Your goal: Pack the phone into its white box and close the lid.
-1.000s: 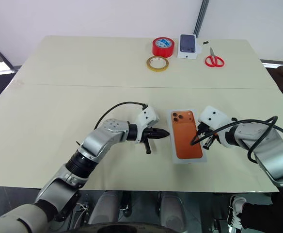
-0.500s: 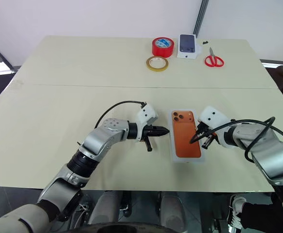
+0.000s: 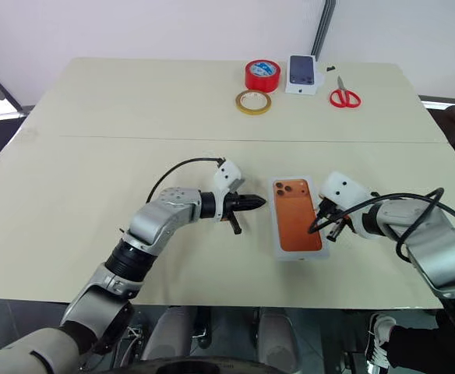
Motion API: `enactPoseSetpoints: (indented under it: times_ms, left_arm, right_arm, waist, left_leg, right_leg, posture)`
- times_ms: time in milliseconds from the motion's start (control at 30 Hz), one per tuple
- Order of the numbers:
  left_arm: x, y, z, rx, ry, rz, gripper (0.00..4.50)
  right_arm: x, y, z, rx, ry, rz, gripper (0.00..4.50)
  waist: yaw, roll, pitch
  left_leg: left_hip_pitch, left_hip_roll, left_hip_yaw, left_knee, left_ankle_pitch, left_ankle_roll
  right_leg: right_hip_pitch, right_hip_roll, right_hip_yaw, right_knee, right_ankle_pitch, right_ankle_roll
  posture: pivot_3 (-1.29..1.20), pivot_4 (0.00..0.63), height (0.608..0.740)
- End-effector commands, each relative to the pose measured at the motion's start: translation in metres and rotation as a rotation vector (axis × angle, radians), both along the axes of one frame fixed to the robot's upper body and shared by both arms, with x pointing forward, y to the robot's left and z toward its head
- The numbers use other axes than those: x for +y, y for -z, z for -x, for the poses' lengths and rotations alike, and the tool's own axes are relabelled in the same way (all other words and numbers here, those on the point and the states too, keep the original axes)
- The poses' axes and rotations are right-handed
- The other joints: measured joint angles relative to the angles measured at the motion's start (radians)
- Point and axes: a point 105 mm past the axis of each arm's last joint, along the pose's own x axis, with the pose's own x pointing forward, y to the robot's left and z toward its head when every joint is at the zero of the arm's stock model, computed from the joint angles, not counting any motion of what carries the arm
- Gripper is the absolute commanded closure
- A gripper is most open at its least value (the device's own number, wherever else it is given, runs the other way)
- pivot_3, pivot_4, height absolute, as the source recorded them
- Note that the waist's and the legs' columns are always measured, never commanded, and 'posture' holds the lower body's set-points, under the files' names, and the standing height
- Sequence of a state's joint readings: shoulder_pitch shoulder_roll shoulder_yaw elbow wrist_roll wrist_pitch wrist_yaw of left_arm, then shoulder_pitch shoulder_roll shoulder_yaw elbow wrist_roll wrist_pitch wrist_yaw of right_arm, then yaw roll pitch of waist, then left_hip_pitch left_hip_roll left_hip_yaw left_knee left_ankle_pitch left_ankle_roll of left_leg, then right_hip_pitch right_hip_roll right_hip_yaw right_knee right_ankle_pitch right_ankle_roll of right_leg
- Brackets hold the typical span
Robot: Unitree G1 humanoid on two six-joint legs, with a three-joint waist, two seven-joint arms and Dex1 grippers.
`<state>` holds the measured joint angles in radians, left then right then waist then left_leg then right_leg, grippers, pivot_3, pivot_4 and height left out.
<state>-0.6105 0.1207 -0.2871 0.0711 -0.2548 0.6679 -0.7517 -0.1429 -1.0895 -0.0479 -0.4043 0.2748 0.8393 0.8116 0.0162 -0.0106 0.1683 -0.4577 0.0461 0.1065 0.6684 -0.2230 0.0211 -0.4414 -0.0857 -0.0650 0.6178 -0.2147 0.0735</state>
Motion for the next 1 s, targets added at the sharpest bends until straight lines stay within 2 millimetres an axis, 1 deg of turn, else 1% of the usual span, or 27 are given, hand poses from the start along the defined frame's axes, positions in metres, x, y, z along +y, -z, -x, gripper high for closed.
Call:
enactPoseSetpoints:
  times_ms: [33, 133, 200, 267, 367, 533, 633, 733, 800, 900, 933, 967, 1000]
  left_arm:
    - [-0.004, -0.027, -0.003, -0.086, 0.010, 0.045, 4.50]
    - [-0.013, -0.025, -0.009, -0.092, 0.006, 0.033, 4.50]
    - [-0.022, -0.020, -0.011, -0.091, 0.013, 0.017, 4.50]
    - [-0.030, -0.015, -0.011, -0.091, 0.026, 0.003, 4.50]
    - [-0.041, -0.008, -0.010, -0.096, 0.045, -0.034, 4.50]
    - [-0.048, 0.010, -0.008, -0.082, 0.076, -0.118, 4.50]
    - [-0.049, 0.019, -0.005, -0.083, 0.093, -0.156, 4.50]
    - [-0.046, 0.021, -0.004, -0.079, 0.090, -0.164, 4.50]
    - [-0.042, 0.021, -0.006, -0.079, 0.074, -0.159, 4.50]
    - [-0.031, 0.005, -0.017, -0.103, -0.004, -0.086, 4.50]
    - [-0.018, -0.007, -0.024, -0.118, -0.065, -0.032, 4.50]
    - [-0.010, -0.015, -0.028, -0.128, -0.107, 0.002, 4.50]
    - [0.007, -0.024, -0.033, -0.152, -0.169, 0.042, 4.50]
  right_arm:
    - [-0.002, -0.029, 0.003, -0.082, -0.055, -0.028, 4.46]
    - [0.000, -0.036, 0.015, -0.072, -0.084, -0.077, 4.46]
    - [0.007, -0.036, 0.024, -0.045, -0.105, -0.127, 4.46]
    - [0.018, -0.033, 0.036, -0.001, -0.147, -0.166, 4.46]
    - [0.031, -0.019, 0.056, 0.079, -0.198, -0.182, 4.46]
    - [0.031, 0.007, 0.067, 0.151, -0.164, -0.140, 4.46]
    - [0.030, 0.016, 0.070, 0.170, -0.160, -0.114, 4.46]
    - [0.027, 0.016, 0.066, 0.153, -0.138, -0.112, 4.46]
    - [0.026, 0.014, 0.062, 0.141, -0.130, -0.109, 4.46]
    - [0.021, 0.001, 0.044, 0.020, -0.097, -0.108, 4.46]
    - [0.016, -0.010, 0.030, -0.077, -0.063, -0.116, 4.46]
    - [0.013, -0.017, 0.021, -0.140, -0.039, -0.124, 4.46]
    - [0.007, -0.025, 0.010, -0.203, 0.000, -0.137, 4.46]
  waist:
    - [0.000, 0.000, 0.000]
    - [0.003, 0.000, 0.000]
    - [0.002, 0.000, 0.000]
    - [0.001, -0.001, 0.000]
    - [0.001, -0.001, 0.000]
    - [-0.001, -0.001, 0.000]
    - [-0.001, -0.001, 0.000]
    - [-0.001, -0.001, 0.000]
    - [-0.001, -0.001, 0.000]
    - [-0.003, -0.001, 0.000]
    - [-0.007, -0.001, 0.000]
    - [-0.010, -0.002, 0.000]
    - [-0.010, -0.001, 0.000]
  left_leg:
    - [0.000, -0.001, 0.000, 0.000, 0.000, 0.000]
    - [0.001, -0.001, -0.001, 0.000, 0.000, 0.000]
    - [0.001, -0.001, -0.001, 0.000, 0.000, 0.000]
    - [0.002, -0.001, -0.001, 0.000, 0.000, 0.000]
    - [0.002, -0.001, -0.002, 0.000, 0.000, 0.000]
    - [0.003, -0.001, -0.002, 0.000, 0.000, 0.000]
    - [0.007, -0.001, -0.002, 0.000, 0.000, 0.000]
    - [0.013, 0.000, -0.002, -0.001, -0.001, 0.000]
    - [0.014, 0.001, -0.002, -0.001, -0.001, 0.001]
    - [0.014, 0.001, -0.002, -0.002, -0.001, 0.001]
    - [0.014, 0.001, -0.002, -0.002, -0.001, 0.001]
    - [0.014, 0.001, -0.002, -0.002, -0.001, 0.001]
    - [0.014, 0.001, -0.002, -0.002, -0.001, 0.001]
  right_leg:
    - [0.000, 0.000, 0.000, 0.000, 0.000, 0.001]
    - [0.002, 0.000, 0.000, 0.000, 0.001, 0.003]
    - [0.002, 0.000, 0.000, 0.000, 0.000, 0.003]
    - [0.003, 0.000, 0.000, 0.000, 0.000, 0.003]
    - [0.003, 0.000, 0.000, 0.000, 0.000, 0.002]
    - [0.004, 0.001, 0.000, 0.000, -0.001, 0.001]
    - [0.007, 0.001, 0.000, 0.000, -0.001, 0.001]
    - [0.012, 0.000, 0.000, -0.002, -0.002, 0.001]
    - [0.013, 0.000, 0.000, -0.003, -0.002, 0.001]
    - [0.013, 0.000, 0.000, -0.003, -0.002, 0.001]
    - [0.013, 0.000, 0.000, -0.003, -0.002, 0.001]
    - [0.013, 0.000, 0.000, -0.002, -0.002, 0.001]
    - [0.012, 0.001, 0.000, -0.002, -0.002, 0.001]
  posture:
    - [0.00, 0.150, 0.740]
    - [0.00, 0.150, 0.740]
    - [0.00, 0.150, 0.740]
    - [0.00, 0.150, 0.740]
    - [0.00, 0.150, 0.740]
    - [0.00, 0.150, 0.740]
    - [0.00, 0.150, 0.740]
    - [0.00, 0.150, 0.740]
    - [0.00, 0.150, 0.740]
    - [0.00, 0.150, 0.740]
    - [0.00, 0.150, 0.740]
    - [0.00, 0.150, 0.740]
    - [0.00, 0.150, 0.740]
